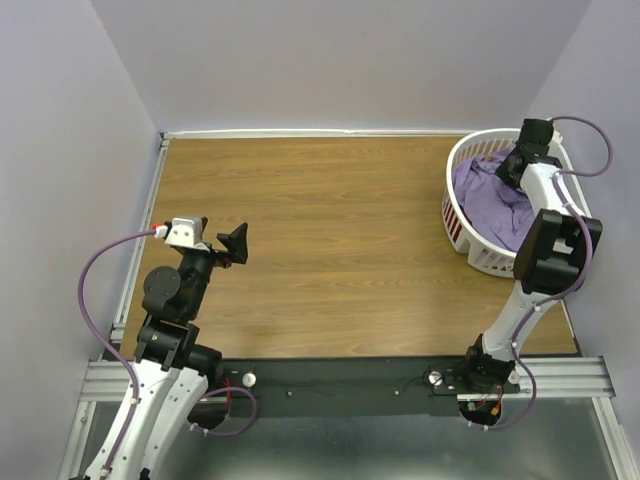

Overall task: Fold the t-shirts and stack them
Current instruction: Grab the tshirt from the pile, then move the tshirt to the center of the board

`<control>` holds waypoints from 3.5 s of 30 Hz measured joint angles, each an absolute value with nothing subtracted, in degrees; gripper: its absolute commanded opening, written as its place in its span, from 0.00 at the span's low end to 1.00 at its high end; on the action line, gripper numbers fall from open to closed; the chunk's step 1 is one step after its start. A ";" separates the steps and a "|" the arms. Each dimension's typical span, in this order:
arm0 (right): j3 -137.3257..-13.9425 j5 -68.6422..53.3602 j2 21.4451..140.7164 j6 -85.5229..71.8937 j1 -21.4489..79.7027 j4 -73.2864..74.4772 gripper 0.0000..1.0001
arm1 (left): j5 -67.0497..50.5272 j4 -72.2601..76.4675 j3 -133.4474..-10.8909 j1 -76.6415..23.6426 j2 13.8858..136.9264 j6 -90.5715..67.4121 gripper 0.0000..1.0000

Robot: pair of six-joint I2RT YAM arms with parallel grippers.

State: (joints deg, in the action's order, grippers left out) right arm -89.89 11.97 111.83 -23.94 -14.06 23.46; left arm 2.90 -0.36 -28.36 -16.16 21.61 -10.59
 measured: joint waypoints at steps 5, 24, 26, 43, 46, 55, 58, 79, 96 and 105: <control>-89.93 9.17 102.67 -22.46 -13.87 23.97 0.00 | 2.72 -0.03 -28.36 -16.16 21.26 -10.55 0.99; -128.81 -5.91 96.01 -19.38 18.96 28.62 0.03 | 2.81 0.14 -28.34 -16.16 17.96 -10.31 0.99; -129.67 -5.89 98.74 -19.64 25.69 27.73 0.02 | 2.92 0.16 -28.34 -16.16 17.02 -10.24 0.99; -122.74 -8.67 128.05 -25.69 46.59 27.79 0.71 | 4.08 0.82 -27.27 -16.16 13.28 -9.28 0.99; -111.50 -2.68 117.38 -23.70 46.09 28.32 0.74 | 4.08 0.84 -27.24 -16.16 13.30 -9.26 0.99; -90.37 18.55 83.44 -14.50 36.12 31.81 0.94 | 4.05 1.23 -27.18 -16.16 13.91 -9.04 0.99; -86.17 21.45 80.07 -11.79 36.99 34.61 0.98 | 4.05 1.26 -27.18 -16.16 14.33 -9.02 0.99; -70.50 44.75 94.00 9.41 47.29 52.07 1.00 | 4.03 1.65 -26.65 -16.16 16.14 -8.99 0.99; -68.86 58.76 109.56 12.75 40.23 45.56 0.99 | 4.05 1.65 -26.44 -16.16 14.68 -8.97 0.98; -72.42 61.23 110.39 13.52 35.94 41.50 0.71 | 4.05 1.65 -26.41 -16.16 14.13 -8.80 0.98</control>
